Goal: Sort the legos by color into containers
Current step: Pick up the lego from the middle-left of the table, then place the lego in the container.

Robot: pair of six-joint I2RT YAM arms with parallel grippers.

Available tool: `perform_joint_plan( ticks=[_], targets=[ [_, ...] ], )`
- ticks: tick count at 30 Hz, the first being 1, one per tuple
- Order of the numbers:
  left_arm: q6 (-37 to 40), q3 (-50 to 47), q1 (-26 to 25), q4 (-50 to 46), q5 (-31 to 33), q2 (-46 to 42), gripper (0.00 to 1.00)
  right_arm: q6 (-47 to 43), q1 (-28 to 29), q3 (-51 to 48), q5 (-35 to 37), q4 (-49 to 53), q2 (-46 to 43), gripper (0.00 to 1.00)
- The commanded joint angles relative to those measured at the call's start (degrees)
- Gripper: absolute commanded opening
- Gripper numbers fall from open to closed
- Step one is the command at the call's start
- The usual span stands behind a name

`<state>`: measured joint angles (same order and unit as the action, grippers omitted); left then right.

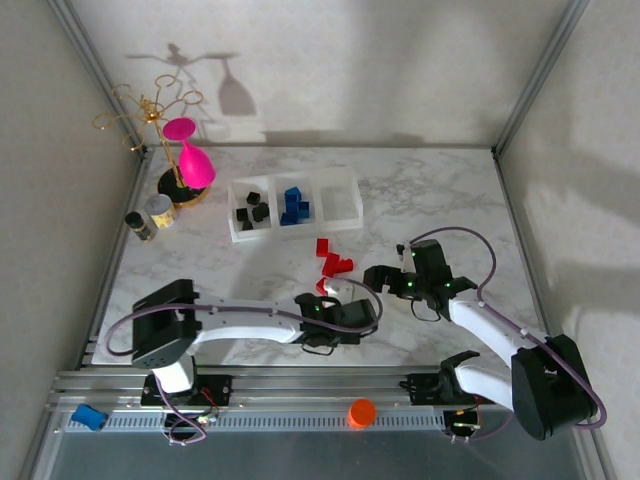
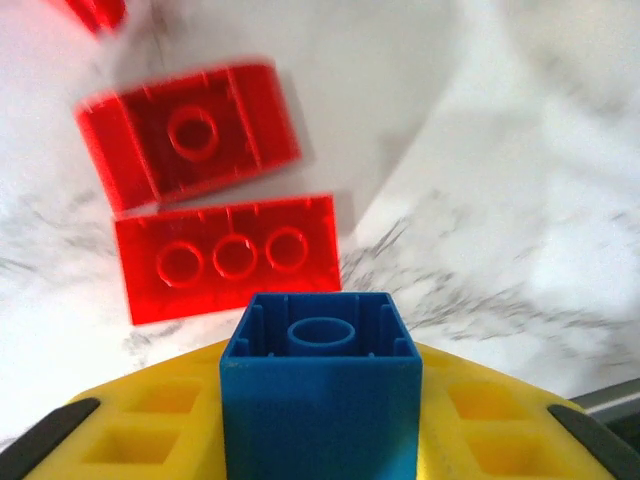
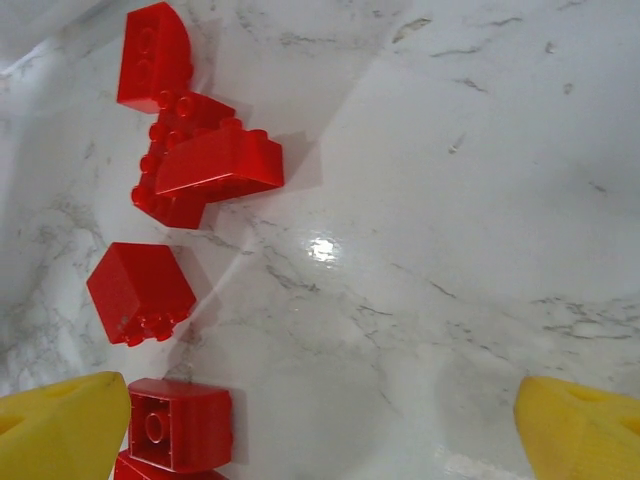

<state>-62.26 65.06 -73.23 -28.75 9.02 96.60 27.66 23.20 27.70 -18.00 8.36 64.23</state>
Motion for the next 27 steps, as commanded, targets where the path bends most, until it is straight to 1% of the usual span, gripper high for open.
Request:
perform_joint_plan(
  ticks=[1, 5, 7, 9, 12, 16, 18, 20, 24, 27],
  targets=[
    [2.11, -0.41, 3.71, -4.42, 5.38, -4.80, 0.28, -0.83, 1.96, 2.26, -1.11, -2.16, 0.46, 0.99],
    [5.59, 1.73, 8.76, -6.73, 9.00, -7.94, 0.28, -1.24, 5.58, 5.36, 1.56, -2.16, 2.77, 0.99],
    [8.53, 3.34, 11.90, -6.62, 11.01, -8.79, 0.28, -0.71, 6.36, 6.29, 1.45, -3.29, 3.96, 0.99],
    [10.47, 5.43, 15.56, -7.16, 12.60, -8.39, 0.28, 0.29, 6.89, 7.01, 1.05, -4.97, 5.06, 0.99],
    [14.27, 8.31, 20.80, -5.53, 14.65, -6.57, 0.28, 1.72, 7.77, 8.36, 0.42, -6.85, 6.87, 0.99],
    [17.83, 12.58, 28.75, -2.93, 14.80, -1.12, 0.28, 2.73, 7.88, 8.88, 1.75, -9.47, 8.17, 0.99],
    [19.45, 14.46, 31.76, -1.14, 14.63, 2.36, 0.28, 2.67, 7.92, 9.92, 2.69, -9.59, 9.26, 0.99],
    [20.64, 18.14, 34.18, -0.94, 14.72, 6.68, 0.28, 2.41, 7.87, 11.05, 3.28, -9.50, 10.42, 0.99],
    [23.84, 27.20, 38.02, -1.30, 18.39, 16.18, 0.28, 2.31, 7.95, 12.22, 3.76, -10.29, 12.03, 0.99],
    [24.69, 33.38, 41.26, -0.46, 16.31, 22.07, 0.28, 2.31, 7.83, 13.16, 3.71, -10.21, 13.21, 0.99]
  ],
)
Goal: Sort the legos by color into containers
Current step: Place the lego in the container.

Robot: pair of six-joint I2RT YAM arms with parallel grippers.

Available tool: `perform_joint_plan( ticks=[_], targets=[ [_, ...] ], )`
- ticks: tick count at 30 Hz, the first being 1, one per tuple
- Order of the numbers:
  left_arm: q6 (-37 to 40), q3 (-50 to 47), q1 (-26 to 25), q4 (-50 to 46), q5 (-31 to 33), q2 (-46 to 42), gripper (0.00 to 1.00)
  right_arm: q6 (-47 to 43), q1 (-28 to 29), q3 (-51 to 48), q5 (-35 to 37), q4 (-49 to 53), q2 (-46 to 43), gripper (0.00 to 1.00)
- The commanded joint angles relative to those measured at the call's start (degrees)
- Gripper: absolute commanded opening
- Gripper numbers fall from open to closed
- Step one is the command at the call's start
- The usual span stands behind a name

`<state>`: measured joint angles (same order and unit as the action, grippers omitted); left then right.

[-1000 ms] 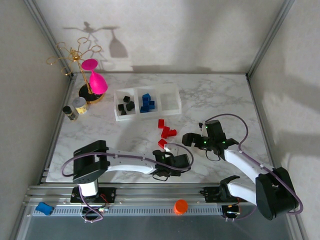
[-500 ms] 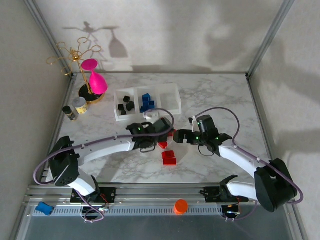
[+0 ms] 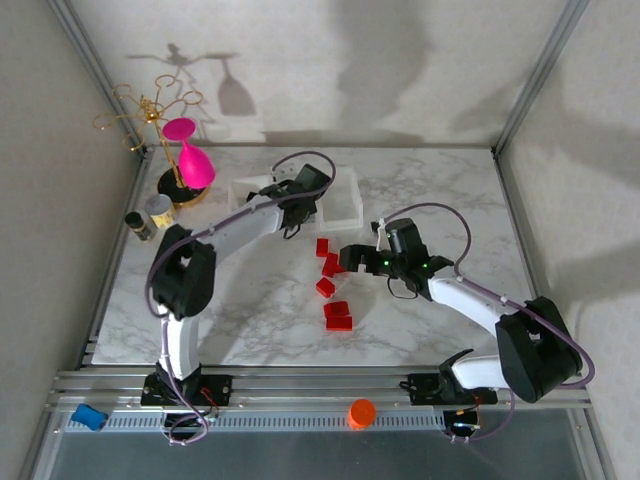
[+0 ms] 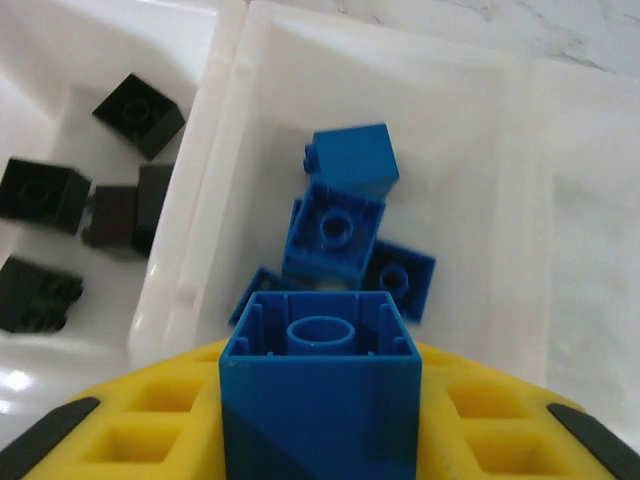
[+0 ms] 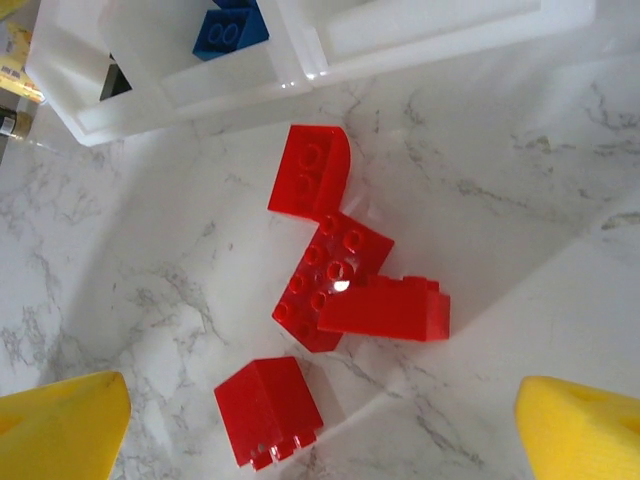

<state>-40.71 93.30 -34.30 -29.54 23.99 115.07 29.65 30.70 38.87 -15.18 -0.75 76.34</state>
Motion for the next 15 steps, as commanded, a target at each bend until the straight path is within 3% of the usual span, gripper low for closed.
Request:
perform_joint_plan(
  ticks=[1, 9, 15],
  targets=[
    [3.26, 6.66, 3.09, 0.60, 0.59, 5.12, 0.28, 0.33, 0.39, 2.00, 0.78, -1.22, 1.33, 0.99],
    [4.53, 20.19, 6.44, -3.84, -2.52, 15.80, 0.36, -0.24, 0.34, 1.66, 1.74, -0.68, 1.25, 0.99],
    [5.53, 21.14, 6.44, -4.44, -3.46, 14.57, 0.53, -0.36, 0.34, 1.86, 1.67, -0.84, 1.61, 0.99]
  ],
)
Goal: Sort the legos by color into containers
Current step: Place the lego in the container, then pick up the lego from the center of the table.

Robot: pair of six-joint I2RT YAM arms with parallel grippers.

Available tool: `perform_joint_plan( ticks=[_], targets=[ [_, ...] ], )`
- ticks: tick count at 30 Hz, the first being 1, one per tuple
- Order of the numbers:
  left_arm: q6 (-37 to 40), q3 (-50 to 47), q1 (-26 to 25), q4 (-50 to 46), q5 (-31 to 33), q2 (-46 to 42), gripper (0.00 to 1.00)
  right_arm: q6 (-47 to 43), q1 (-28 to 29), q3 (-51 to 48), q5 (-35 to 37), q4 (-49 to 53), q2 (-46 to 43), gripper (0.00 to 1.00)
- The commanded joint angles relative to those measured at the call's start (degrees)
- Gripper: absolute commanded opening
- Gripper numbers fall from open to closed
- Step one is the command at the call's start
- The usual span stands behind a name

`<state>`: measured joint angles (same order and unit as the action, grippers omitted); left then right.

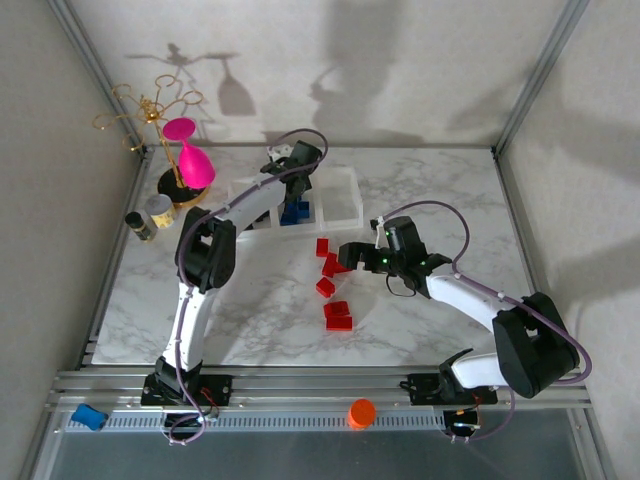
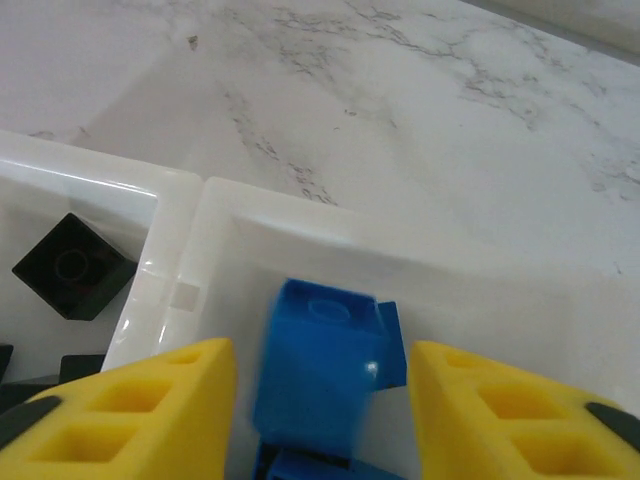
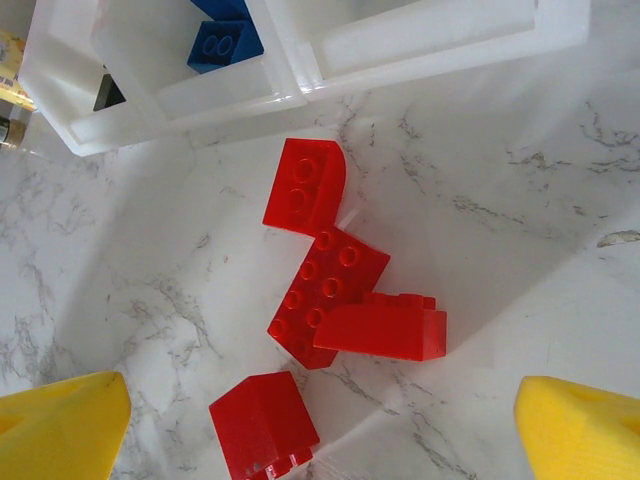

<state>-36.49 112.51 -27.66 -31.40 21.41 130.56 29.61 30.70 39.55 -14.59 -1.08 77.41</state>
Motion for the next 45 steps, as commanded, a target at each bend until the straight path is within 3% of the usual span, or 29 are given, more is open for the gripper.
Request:
perform_joint_plan(
  ticks=[1, 10, 18, 27, 32, 45],
  targets=[
    [1.34, 1.77, -0.31, -2.84, -0.83, -1.53, 0.54, -0.50, 0.39, 1.31, 1.14, -0.35, 0.61, 0.99],
    [2.04, -8.25, -2.94, -1.27, -1.65, -14.06, 0.58, -3.43, 0.76, 2.37, 4.26, 3.72, 0.68, 0.99],
    [-0.69, -33.70, -7.69, 10.82, -4.38, -34.12, 0.63, -6.26, 3.94, 3.14, 7.49, 7.68, 1.17, 0.99],
    [-6.96, -53.02, -14.44, 12.58, 1.26, -50.48, 0.69, -11.29, 11.32, 6.01, 13.44, 12.64, 3.76, 0.99],
    [-13.44, -64.51, -16.01, 16.77, 0.23, -59.47, 0.74, -12.66, 15.37, 7.91, 15.37, 14.04, 6.91, 0.98],
    [-19.14, -72.90, -19.21, 17.63, 1.45, -64.13, 0.85, -15.42, 21.95, 16.01, 20.21, 15.73, 19.70, 0.83]
  ],
)
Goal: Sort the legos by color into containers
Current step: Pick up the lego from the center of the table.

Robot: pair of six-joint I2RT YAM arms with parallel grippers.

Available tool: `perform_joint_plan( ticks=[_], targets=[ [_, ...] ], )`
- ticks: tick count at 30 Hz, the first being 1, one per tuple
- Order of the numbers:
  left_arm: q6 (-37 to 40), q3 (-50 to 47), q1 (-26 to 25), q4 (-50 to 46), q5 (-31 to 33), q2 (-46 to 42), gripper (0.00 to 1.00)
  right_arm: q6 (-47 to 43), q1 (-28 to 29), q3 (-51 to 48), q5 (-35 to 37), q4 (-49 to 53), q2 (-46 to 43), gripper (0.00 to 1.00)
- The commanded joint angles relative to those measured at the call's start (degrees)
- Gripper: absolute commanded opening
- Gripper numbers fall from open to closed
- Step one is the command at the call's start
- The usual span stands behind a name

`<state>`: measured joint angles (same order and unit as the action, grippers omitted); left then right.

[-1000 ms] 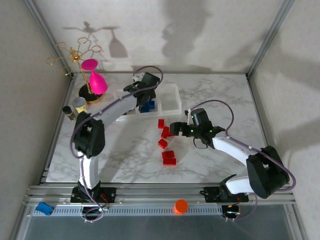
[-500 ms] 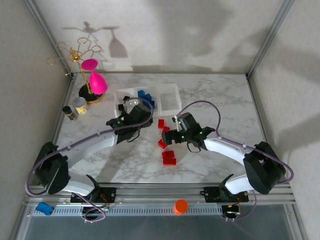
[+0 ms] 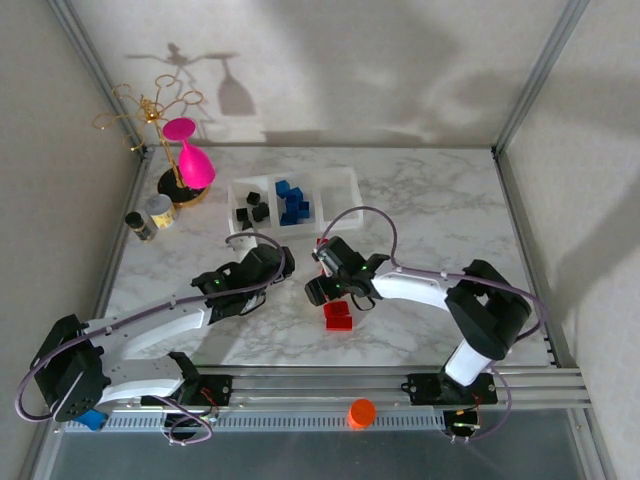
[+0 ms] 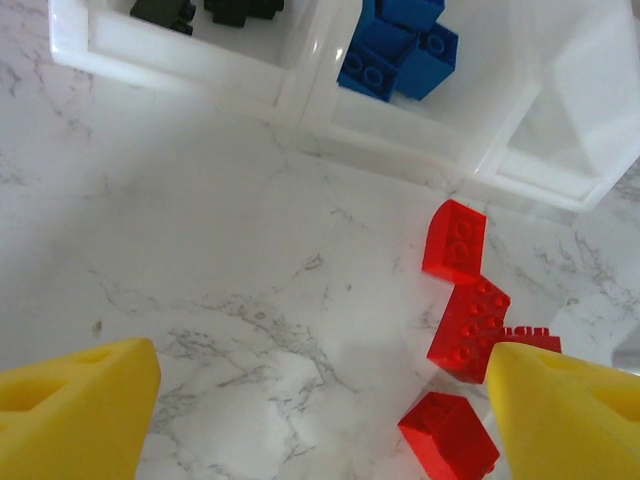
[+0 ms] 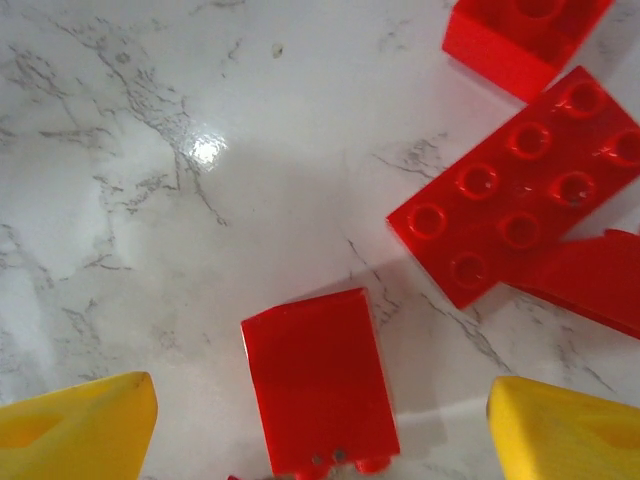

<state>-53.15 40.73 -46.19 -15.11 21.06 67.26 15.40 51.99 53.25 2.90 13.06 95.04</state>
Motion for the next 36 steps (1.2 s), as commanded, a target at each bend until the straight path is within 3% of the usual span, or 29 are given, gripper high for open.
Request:
perform_joint_plan(
  ticks=[1, 14, 22, 29, 36],
  targets=[
    [-2.62, -1.13, -0.88, 1.24, 1.79, -0.56, 0.86, -1.18, 0.82, 2.61, 3.20, 1.53, 2.64, 0.81],
    [-3.84, -0.70, -2.05, 1.09, 2.67, 1.99, 0.94, -1.35, 1.57, 3.31, 4.68, 0.91, 5.50, 0.53],
    [-3.81, -0.19, -2.15, 0.43, 3.36, 1.08, 0.99, -0.96, 1.64, 3.45, 3.06, 0.65, 3.47, 0.26],
    [-2.05, 1.11, -2.06, -0.55, 4.75, -0.47, 1.00, -0.23, 1.05, 7.27, 2.35, 2.62, -0.26, 0.26],
    [1.30, 5.41, -1.07, -2.03, 6.01, 0.39, 1.00, -0.21, -3.34, 13.76, 2.37, 3.19, 0.02, 0.27]
  ],
)
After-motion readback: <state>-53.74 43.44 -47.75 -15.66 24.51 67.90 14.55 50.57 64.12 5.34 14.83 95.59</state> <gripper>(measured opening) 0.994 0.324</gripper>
